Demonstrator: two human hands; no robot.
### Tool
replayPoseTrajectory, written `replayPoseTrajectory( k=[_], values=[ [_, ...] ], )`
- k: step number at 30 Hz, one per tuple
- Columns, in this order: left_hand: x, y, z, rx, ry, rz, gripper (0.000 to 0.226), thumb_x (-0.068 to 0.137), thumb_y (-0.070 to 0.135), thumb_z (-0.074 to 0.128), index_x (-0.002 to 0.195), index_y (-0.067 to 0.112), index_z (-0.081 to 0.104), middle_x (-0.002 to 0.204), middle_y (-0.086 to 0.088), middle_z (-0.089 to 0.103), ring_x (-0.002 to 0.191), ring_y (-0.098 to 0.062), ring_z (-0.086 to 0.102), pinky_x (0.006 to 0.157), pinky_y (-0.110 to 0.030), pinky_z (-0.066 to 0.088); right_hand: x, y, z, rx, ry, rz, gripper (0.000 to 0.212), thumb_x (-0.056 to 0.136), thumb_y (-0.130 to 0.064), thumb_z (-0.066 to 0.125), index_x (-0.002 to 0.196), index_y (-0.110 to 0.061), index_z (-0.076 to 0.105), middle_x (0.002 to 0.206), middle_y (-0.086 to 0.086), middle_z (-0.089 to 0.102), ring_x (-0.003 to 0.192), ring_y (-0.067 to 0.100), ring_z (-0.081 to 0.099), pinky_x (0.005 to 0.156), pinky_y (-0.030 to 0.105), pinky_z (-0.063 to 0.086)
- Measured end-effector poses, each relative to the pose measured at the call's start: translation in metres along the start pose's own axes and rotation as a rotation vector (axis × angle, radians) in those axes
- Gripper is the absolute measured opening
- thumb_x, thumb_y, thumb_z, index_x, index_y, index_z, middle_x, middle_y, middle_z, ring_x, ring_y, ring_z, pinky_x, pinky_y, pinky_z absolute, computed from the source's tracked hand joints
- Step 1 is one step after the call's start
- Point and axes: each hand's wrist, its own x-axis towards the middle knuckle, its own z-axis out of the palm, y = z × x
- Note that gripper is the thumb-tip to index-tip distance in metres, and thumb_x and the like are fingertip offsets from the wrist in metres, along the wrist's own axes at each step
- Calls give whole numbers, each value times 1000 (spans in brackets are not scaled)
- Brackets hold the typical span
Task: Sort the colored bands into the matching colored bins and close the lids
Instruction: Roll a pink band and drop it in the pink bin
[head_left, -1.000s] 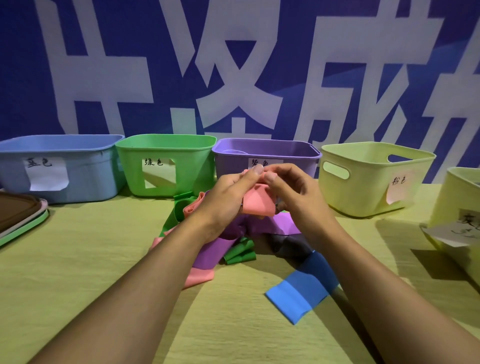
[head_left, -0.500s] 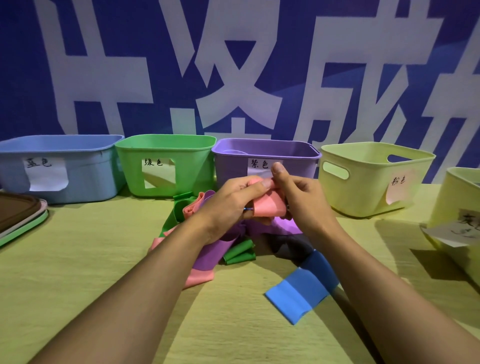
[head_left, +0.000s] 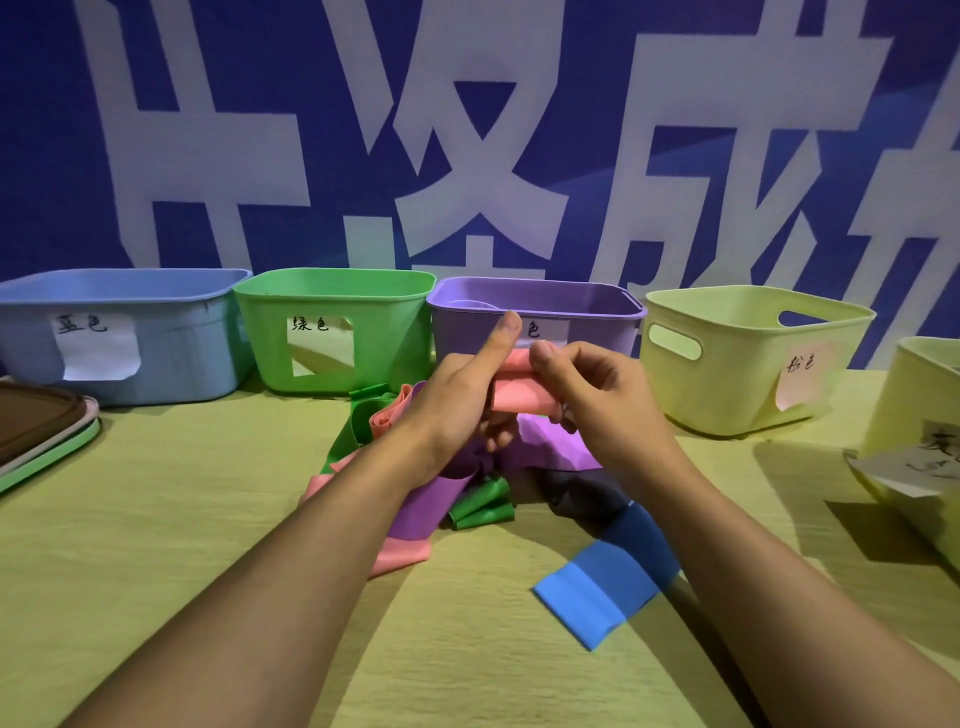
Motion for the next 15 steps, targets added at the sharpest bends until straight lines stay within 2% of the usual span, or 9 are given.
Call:
replayPoseTrajectory(
  k=[3, 5, 7, 9, 12, 15],
  values=[
    [2, -1, 2, -29, 39, 5, 62, 101, 62, 45, 83, 15, 81, 48, -7, 45, 43, -18, 47, 43, -24, 38, 1, 2, -1, -8, 9, -9, 32, 97, -33, 65, 87, -3, 71, 55, -1, 58, 52, 6, 51, 55, 19, 42],
    [4, -2, 2, -61, 34, 32, 58, 104, 52, 47, 72, 16, 77, 47, -4, 44, 43, -18, 45, 42, -24, 37, 0, 2, -1, 1, 1, -7, 35, 95, -38, 64, 89, -4, 71, 56, 3, 59, 53, 9, 52, 56, 22, 43],
    [4, -3, 1, -80, 3, 59, 55, 106, 45, 47, 69, 14, 75, 49, -4, 46, 45, -18, 45, 45, -26, 36, -1, 0, -1, 30, -19, 13, 43, 95, -48, 61, 90, -6, 71, 59, 11, 58, 56, 16, 51, 56, 28, 42],
    [4, -5, 0, -65, -42, 88, 53, 106, 43, 48, 74, 10, 74, 54, -7, 48, 48, -18, 46, 47, -29, 36, -1, -2, -1, 68, -53, 54, 56, 97, -56, 53, 90, -4, 71, 62, 13, 59, 58, 21, 52, 54, 27, 40],
    [5, -8, -1, -66, -80, 83, 49, 102, 42, 52, 85, 0, 70, 60, -12, 53, 52, -18, 48, 53, -32, 36, -2, -7, -1, 72, -89, 112, 69, 98, -63, 41, 76, -7, 75, 62, 14, 60, 57, 21, 53, 54, 27, 39],
    [5, -10, -2, -73, -125, 81, 50, 99, 41, 54, 105, -5, 71, 84, -41, 56, 65, -26, 50, 59, -36, 37, -4, -11, 0, 39, -77, 121, 68, 102, -59, 39, 56, -20, 73, 55, 12, 57, 51, 17, 51, 55, 26, 41]
  ],
)
